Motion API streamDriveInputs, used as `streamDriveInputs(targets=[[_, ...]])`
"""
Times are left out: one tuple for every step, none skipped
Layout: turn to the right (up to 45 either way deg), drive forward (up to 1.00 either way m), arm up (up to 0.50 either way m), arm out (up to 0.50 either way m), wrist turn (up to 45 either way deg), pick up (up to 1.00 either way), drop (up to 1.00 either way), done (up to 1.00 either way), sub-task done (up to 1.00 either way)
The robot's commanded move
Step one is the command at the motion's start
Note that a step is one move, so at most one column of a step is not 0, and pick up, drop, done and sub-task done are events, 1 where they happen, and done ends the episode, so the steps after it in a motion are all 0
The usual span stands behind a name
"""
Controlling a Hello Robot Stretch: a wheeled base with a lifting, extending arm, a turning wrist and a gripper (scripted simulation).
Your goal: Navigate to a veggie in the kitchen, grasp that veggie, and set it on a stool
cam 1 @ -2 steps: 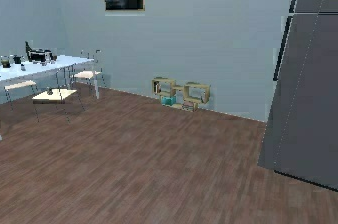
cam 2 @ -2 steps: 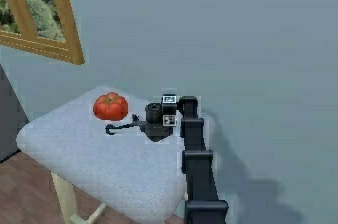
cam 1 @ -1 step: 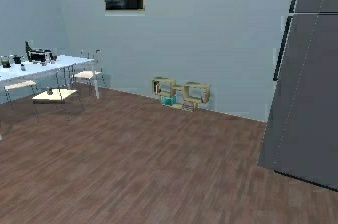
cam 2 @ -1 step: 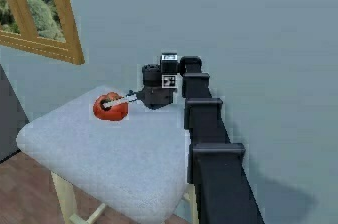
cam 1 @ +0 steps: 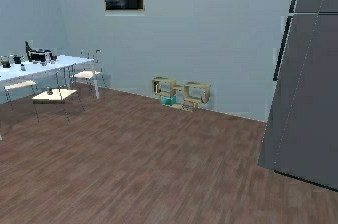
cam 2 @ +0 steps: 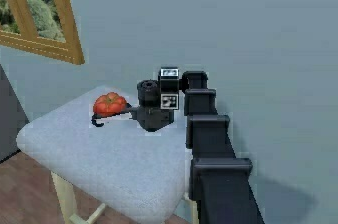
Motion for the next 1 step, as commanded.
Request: streamDriveInputs(targets=[[0.0, 0.00, 0.00, 0.00, 0.0, 0.00, 0.00, 1.00, 0.00]])
